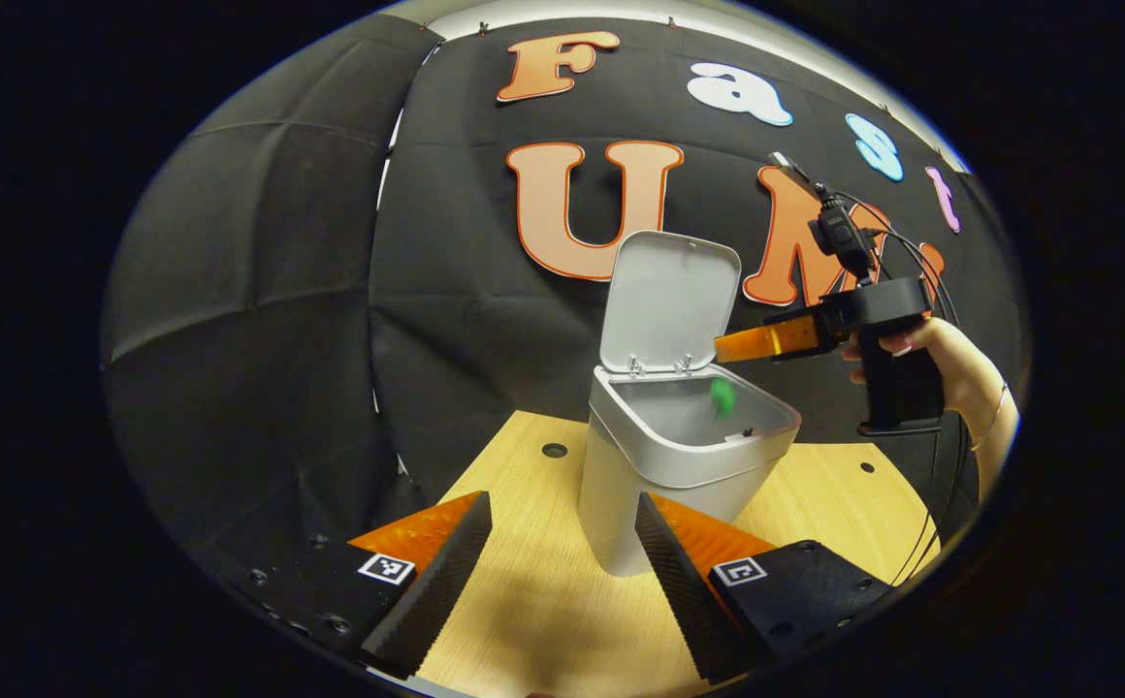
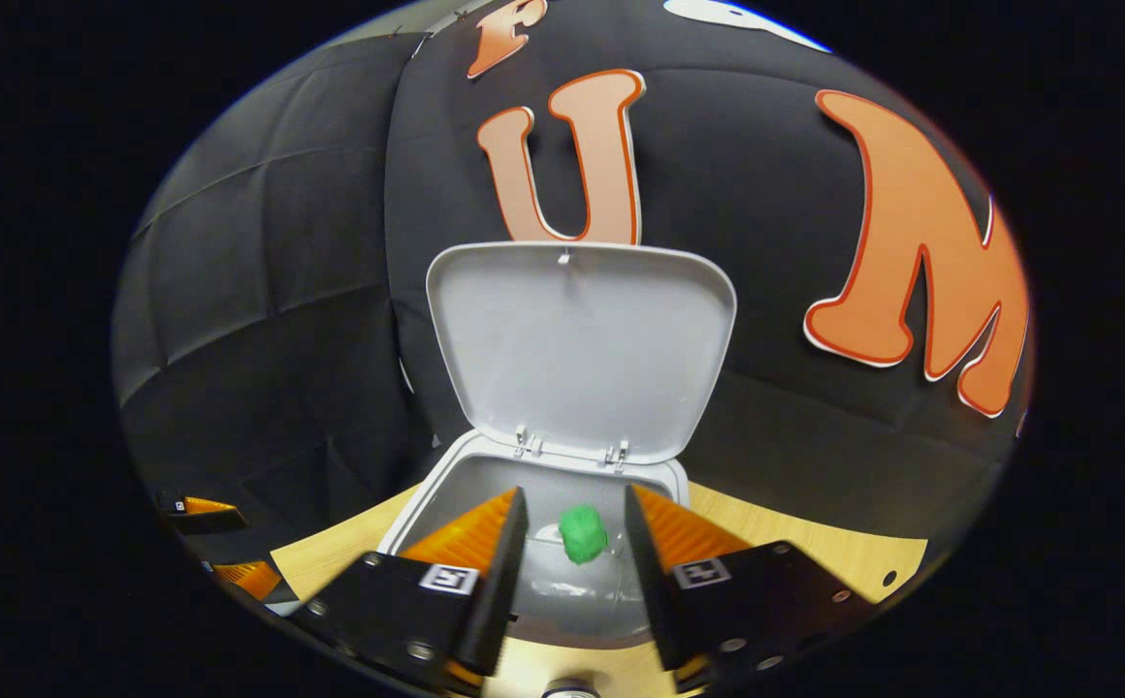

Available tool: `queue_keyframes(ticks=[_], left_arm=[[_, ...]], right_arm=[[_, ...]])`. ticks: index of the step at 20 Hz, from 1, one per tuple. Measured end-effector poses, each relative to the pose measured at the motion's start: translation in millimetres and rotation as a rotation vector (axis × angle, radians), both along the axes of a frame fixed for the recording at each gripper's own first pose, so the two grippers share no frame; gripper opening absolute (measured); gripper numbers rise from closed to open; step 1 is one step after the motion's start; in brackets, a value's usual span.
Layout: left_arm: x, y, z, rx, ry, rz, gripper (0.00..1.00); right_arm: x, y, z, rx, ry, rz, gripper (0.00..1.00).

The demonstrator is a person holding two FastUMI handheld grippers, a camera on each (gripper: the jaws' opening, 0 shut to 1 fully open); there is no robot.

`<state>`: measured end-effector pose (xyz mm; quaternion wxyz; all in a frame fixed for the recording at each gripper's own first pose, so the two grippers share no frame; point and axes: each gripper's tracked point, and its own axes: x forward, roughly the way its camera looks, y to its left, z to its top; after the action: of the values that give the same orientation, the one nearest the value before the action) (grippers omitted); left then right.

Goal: Press the lid of the desktop garbage bin to open it, pick up the crumpled paper on the desktop and throw it into the bin, then pick up the pop can on the desktop and drop it into the bin, and finally close the garbage bin lid.

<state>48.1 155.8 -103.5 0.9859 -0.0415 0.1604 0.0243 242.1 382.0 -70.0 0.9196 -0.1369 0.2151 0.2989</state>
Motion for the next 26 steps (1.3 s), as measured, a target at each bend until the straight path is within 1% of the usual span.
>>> queue_keyframes(ticks=[2,4,7,10,15,18,23,26], left_arm=[[2,-1,1,0.007,-0.001,-0.001,0.95],[5,-5,-1,0.008,0.001,-0.007,0.95],[7,-15,-1,0.007,0.002,-0.022,0.95],[13,-30,2,0.010,-0.002,-0.051,0.95],[19,-69,1,0.029,-0.010,-0.118,0.95],[22,-95,6,0.040,-0.021,-0.168,0.95],[24,-145,1,0.052,-0.017,-0.255,0.95],[26,-177,-6,0.059,-0.011,-0.308,0.95]], right_arm=[[-1,5,-8,0.004,0.012,-0.003,0.96],[-5,1,-6,0.013,0.016,0.005,0.97],[-5,-14,4,0.010,-0.017,-0.004,0.97],[-13,-33,17,0.042,-0.029,-0.019,0.97],[-30,-84,48,0.071,-0.094,-0.061,0.97],[-39,-121,62,0.076,-0.131,-0.101,0.97],[-62,-181,86,0.122,-0.182,-0.175,0.97],[-83,-216,97,0.155,-0.190,-0.214,0.97]])
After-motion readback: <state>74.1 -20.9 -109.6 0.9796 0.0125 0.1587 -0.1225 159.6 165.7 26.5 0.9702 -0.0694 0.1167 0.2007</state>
